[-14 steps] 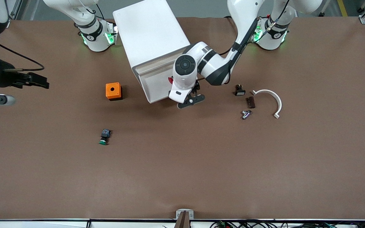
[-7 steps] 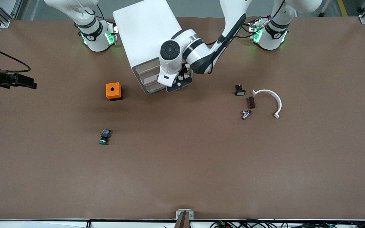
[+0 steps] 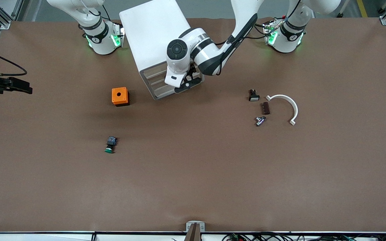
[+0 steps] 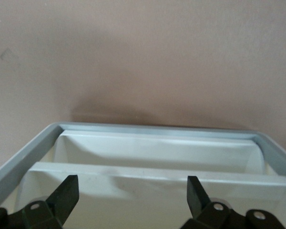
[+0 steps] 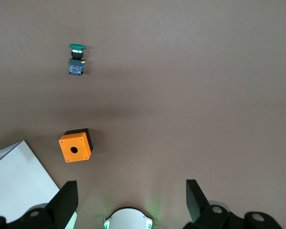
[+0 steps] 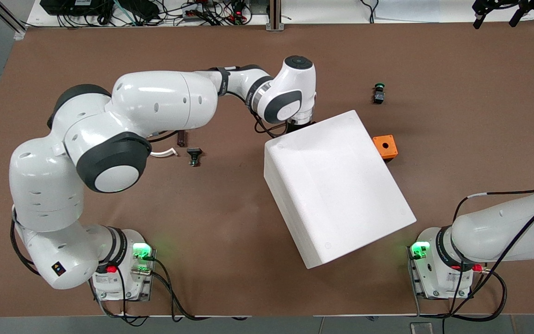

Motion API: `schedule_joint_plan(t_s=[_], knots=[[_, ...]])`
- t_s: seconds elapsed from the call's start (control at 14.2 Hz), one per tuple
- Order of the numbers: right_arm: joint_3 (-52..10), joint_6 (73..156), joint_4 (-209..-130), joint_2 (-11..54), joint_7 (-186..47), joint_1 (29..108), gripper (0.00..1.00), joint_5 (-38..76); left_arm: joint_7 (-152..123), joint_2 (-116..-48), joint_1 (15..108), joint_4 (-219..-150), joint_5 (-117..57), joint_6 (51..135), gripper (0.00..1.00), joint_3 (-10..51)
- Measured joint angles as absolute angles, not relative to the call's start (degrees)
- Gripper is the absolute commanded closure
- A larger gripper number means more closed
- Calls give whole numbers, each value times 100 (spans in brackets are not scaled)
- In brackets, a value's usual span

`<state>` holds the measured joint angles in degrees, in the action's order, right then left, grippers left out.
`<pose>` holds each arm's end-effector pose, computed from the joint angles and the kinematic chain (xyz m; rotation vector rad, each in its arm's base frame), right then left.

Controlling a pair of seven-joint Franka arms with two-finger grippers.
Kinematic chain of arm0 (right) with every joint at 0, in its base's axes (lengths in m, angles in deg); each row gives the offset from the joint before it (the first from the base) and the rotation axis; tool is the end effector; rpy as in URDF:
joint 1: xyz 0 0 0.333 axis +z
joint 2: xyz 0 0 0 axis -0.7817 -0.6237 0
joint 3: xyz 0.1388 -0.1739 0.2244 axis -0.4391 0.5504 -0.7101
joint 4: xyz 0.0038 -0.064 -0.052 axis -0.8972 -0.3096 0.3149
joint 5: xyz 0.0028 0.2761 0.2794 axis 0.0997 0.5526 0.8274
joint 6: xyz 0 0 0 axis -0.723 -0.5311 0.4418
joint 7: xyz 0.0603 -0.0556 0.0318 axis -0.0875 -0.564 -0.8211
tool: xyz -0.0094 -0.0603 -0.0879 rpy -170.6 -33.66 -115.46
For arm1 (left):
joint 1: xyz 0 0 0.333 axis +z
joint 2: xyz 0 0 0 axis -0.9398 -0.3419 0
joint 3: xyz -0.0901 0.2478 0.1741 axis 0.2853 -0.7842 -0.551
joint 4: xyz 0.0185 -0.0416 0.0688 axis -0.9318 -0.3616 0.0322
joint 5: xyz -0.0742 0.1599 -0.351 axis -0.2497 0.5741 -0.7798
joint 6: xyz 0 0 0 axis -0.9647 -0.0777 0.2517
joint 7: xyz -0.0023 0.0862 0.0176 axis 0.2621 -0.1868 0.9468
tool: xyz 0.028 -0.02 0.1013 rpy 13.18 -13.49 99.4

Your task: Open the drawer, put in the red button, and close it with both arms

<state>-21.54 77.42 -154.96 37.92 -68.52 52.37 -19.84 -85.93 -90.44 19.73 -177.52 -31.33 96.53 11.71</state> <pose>0.5660 -0.0417 0.5904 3.0918 -0.0078 -0.3409 0.3466 -0.5847 0.2769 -3.0373 -0.6869 0.4146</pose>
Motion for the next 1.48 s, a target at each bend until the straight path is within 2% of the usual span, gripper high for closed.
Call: schedule_joint_plan(t_s=[0.21, 0.49, 0.99, 1.48], knots=[[-2151, 7727, -15267, 3803, -6851, 5171, 0, -2000, -8545, -8925, 2559, -17732, -2990, 9564, 0, 1128], [-2153, 7544, -15019, 3828, -6852, 5118, 0, -2000, -8300, -8598, 3692, -17594, -2219, 9020, 0, 1115], [-2247, 7402, -14982, 4069, -6852, 5120, 0, -1976, -6682, -8233, 5270, -16982, -1958, 8159, 0, 1102], [-2263, 7393, -15082, 4295, -6852, 5122, 0, -1961, -4757, -7270, 6480, -16875, -1955, 7403, 0, 1107]])
